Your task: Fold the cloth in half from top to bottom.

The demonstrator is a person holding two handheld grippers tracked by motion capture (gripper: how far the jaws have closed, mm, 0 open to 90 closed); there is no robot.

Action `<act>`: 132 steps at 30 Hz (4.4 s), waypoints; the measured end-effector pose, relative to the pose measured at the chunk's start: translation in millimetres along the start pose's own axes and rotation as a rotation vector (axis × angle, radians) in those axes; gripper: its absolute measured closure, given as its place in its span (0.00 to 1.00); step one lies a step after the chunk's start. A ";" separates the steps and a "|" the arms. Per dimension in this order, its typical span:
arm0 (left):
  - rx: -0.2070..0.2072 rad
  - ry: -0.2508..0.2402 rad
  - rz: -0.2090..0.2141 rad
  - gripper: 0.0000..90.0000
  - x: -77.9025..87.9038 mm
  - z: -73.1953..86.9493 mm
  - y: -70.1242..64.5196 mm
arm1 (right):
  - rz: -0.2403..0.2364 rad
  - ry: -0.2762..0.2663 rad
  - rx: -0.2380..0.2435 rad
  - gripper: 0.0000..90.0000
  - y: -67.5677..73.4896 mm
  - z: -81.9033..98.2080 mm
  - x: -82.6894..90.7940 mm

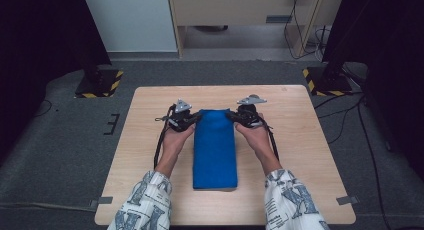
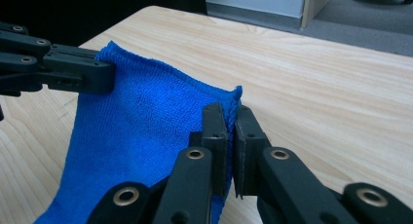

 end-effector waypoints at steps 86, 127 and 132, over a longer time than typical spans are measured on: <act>-0.040 0.010 0.089 0.95 45.8 25.9 -33.2 | -0.082 -0.041 0.070 0.95 44.3 21.8 52.3; -0.048 0.039 0.127 0.94 64.5 65.5 -40.7 | -0.140 -0.018 0.084 0.93 66.1 45.0 64.5; -0.042 0.039 0.127 0.94 65.0 68.1 -39.6 | -0.147 -0.017 0.081 0.93 68.9 48.2 64.0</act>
Point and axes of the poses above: each handheld gripper's, and its own axes: x roughly backward along the jaws, z roughly out of its underside, y roughly to its left, the point moved 6 cm from there along -x, roughly forward along the jaws, and after that the axes turned 14 degrees about x, right-handed, at the moved point
